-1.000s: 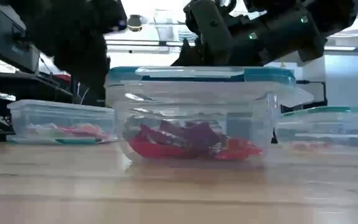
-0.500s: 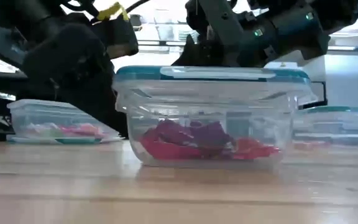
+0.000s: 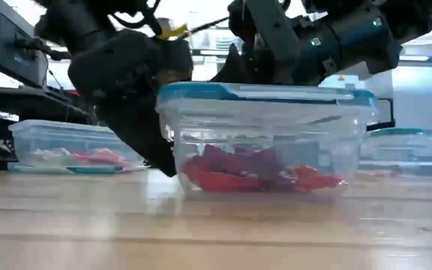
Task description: Sort candy
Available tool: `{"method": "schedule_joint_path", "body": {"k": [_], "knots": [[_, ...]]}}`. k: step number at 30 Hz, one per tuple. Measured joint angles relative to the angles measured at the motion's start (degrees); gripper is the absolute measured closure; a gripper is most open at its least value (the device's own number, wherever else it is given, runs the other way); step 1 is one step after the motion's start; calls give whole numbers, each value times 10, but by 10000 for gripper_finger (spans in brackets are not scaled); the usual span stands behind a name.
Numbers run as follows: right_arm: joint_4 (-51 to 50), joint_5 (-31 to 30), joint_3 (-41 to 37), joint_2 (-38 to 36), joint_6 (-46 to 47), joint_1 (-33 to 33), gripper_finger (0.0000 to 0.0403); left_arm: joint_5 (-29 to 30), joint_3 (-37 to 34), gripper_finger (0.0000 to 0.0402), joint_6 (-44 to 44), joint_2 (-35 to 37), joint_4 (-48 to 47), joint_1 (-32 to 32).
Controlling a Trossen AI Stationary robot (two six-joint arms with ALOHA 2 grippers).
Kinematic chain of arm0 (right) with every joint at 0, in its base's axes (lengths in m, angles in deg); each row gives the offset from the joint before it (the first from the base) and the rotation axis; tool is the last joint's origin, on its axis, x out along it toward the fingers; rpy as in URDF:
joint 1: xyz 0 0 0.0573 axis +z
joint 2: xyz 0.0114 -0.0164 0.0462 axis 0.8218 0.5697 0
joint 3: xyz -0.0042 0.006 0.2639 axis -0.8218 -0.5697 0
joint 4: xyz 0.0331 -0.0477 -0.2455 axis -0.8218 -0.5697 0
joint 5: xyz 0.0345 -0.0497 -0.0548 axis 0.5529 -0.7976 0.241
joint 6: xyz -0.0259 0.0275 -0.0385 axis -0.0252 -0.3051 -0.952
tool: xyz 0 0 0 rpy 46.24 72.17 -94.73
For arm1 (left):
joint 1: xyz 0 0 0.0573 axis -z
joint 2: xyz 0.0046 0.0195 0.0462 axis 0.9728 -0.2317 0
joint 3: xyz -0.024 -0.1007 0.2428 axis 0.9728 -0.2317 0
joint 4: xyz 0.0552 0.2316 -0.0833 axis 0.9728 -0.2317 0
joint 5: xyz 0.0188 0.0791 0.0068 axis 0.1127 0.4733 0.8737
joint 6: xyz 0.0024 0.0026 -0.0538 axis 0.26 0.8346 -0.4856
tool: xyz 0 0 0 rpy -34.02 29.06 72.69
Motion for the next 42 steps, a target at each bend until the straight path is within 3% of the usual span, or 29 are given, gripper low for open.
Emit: {"method": "schedule_joint_path", "body": {"k": [6, 11, 21, 27, 42], "knots": [[4, -3, 0, 5, 1, -1, 403, 4, 117, 309, 28, -46, -191, -7], [7, -2, 0, 6, -2, -1, 403, 4, 171, 309, 39, -67, -271, -12], [12, -5, 0, 8, -4, 1, 403, 31, 173, 309, 84, -68, -283, -8], [12, 9, 1, 7, -14, 1, 403, 29, 173, 309, 20, -60, -285, 7], [16, 16, 2, 7, -19, 0, 403, 43, 185, 309, -93, -17, -470, 77]]}}
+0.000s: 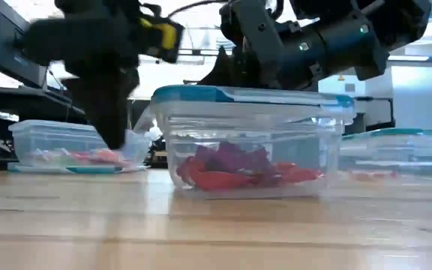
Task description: Sort candy
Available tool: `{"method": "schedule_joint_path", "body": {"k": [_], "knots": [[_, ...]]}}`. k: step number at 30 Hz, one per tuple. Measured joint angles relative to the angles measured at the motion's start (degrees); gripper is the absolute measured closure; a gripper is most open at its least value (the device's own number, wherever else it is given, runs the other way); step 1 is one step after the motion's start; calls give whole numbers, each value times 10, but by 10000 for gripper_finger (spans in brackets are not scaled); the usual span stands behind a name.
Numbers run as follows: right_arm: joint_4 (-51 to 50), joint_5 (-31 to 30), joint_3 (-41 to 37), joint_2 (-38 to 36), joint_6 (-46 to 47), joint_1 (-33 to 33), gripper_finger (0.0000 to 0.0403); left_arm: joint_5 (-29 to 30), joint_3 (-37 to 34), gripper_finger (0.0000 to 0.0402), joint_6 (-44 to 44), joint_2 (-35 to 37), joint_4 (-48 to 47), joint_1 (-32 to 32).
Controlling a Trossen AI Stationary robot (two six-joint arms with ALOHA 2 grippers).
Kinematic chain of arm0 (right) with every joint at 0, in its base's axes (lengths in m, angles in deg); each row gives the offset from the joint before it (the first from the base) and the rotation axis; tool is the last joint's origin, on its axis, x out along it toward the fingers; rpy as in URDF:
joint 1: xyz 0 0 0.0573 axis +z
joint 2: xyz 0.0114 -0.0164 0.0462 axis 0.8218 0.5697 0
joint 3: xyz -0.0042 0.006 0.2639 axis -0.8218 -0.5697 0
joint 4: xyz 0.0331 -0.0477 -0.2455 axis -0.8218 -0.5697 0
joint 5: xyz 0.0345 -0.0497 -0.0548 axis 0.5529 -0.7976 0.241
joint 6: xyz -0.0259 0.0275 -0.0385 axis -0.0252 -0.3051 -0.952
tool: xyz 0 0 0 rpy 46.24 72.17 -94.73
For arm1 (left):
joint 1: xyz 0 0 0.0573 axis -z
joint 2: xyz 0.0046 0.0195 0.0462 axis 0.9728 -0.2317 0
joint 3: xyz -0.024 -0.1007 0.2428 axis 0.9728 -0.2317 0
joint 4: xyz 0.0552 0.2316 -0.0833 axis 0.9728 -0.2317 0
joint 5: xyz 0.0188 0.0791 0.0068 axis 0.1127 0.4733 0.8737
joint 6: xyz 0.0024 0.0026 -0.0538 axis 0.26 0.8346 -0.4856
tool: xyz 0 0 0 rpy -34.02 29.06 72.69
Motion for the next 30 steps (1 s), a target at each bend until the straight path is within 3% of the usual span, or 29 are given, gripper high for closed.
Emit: {"method": "schedule_joint_path", "body": {"k": [7, 10, 17, 30], "knots": [[0, -5, 0, 0, -2, 0, 403, 107, -1, 309, -72, 38, -37, 58], [0, -6, -1, 0, -2, 0, 403, 112, -8, 309, -78, 37, -19, 70], [1, -8, -1, 0, -2, 0, 403, 114, -71, 309, -38, 36, 176, 69], [0, -8, -2, 0, -2, -2, 403, 95, -74, 309, 64, 31, 225, 18]]}}
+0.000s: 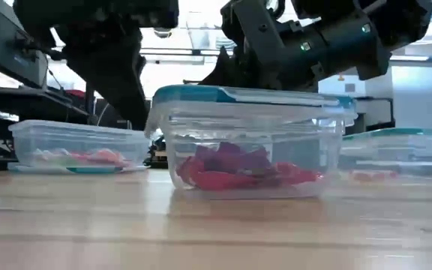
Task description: Sort candy
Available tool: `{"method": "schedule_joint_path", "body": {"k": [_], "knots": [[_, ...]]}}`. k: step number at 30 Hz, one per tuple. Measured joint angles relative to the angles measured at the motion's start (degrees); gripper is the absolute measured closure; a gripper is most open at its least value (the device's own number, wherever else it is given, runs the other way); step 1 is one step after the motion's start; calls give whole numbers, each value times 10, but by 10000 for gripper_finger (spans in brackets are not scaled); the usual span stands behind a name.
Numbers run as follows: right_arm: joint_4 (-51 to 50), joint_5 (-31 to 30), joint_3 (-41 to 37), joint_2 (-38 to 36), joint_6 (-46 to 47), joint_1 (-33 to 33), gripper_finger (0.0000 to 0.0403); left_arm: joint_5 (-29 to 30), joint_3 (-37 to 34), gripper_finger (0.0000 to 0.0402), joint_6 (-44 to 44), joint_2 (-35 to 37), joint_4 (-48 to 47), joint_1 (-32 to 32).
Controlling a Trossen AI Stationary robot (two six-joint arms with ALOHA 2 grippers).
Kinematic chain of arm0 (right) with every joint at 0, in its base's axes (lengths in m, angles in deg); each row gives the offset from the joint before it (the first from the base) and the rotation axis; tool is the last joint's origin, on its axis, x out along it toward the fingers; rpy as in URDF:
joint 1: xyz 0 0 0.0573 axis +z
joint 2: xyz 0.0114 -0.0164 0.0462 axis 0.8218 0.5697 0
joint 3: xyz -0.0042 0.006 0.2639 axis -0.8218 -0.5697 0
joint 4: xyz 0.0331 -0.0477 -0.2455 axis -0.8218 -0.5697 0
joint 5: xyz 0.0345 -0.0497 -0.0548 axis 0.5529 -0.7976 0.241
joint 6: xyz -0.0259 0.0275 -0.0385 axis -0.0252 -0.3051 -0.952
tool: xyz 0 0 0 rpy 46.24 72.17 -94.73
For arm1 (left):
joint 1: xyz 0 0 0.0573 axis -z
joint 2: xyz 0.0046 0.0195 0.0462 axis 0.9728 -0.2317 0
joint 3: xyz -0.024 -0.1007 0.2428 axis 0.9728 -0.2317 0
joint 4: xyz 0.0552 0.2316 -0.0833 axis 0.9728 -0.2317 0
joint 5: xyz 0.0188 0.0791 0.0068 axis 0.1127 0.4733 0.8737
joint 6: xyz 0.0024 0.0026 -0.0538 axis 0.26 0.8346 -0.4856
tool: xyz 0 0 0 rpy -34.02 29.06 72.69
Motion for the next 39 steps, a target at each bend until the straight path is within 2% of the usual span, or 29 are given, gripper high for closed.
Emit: {"method": "schedule_joint_path", "body": {"k": [18, 28, 34, 39], "knots": [[-1, 5, -2, -3, -2, -1, 403, -1, -28, 309, 60, -1, 92, -40], [8, 4, -1, 1, -2, -2, 403, 1, -29, 309, 128, -1, 77, -66], [16, 4, 0, 2, -2, -2, 403, -39, -25, 309, 140, -9, 68, -86], [10, 11, 2, 2, -4, -1, 403, -41, -19, 309, 118, -13, 59, -85]]}}
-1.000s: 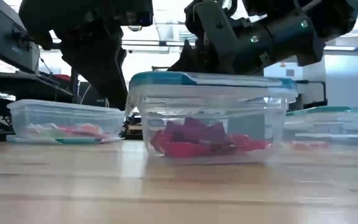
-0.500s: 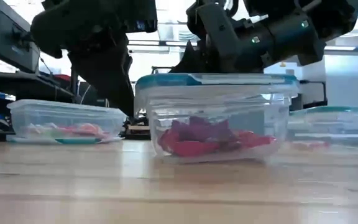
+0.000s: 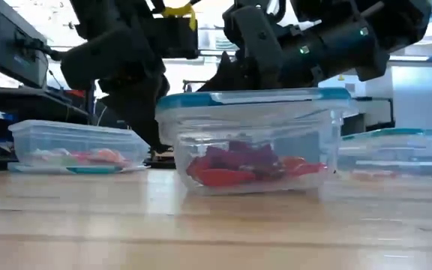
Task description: Sort candy
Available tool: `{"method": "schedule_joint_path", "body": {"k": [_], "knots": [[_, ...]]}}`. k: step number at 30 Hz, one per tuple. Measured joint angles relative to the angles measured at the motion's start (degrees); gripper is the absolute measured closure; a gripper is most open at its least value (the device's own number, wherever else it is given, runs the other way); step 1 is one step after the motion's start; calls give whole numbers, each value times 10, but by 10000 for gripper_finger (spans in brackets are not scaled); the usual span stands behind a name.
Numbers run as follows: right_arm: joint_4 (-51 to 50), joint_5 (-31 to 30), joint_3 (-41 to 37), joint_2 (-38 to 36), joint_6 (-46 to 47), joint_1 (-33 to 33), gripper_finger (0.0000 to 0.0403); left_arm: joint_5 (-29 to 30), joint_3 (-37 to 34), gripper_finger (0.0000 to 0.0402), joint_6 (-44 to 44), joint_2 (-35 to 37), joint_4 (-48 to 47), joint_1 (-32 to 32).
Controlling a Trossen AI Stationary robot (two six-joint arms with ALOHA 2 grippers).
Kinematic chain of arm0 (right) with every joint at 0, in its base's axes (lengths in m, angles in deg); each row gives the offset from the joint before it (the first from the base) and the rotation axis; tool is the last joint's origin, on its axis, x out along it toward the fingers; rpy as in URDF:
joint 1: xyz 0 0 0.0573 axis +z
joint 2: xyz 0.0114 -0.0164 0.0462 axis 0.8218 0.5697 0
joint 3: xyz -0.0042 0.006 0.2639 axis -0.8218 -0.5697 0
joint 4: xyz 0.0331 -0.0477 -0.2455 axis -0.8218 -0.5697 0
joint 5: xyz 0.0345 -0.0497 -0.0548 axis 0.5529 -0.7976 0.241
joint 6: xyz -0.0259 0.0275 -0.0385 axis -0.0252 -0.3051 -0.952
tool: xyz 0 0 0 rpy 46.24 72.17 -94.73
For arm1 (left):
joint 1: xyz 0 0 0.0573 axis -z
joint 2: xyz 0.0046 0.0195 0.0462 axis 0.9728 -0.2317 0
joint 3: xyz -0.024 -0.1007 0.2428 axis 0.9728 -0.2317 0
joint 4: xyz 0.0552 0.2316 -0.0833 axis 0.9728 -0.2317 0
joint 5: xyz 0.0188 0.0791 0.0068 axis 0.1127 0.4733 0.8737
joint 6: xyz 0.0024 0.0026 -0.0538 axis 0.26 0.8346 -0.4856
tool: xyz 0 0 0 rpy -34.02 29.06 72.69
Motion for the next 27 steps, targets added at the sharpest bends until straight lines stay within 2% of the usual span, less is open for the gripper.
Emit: {"method": "schedule_joint_path", "body": {"k": [8, 13, 17, 21, 27], "knots": [[5, 15, 2, -2, -3, 0, 403, -6, 31, 309, -106, 6, -94, 22], [5, 17, 3, -2, -7, 0, 403, 1, 34, 309, -113, 11, -109, 33], [11, 14, 1, -12, -32, 5, 403, 2, 59, 309, -124, 14, -159, 38], [-4, 13, -1, -37, -87, 16, 403, 5, 93, 309, -127, 15, -219, 47], [-61, 12, 0, -120, -106, 24, 403, 52, 144, 309, -116, 15, -272, 64]]}}
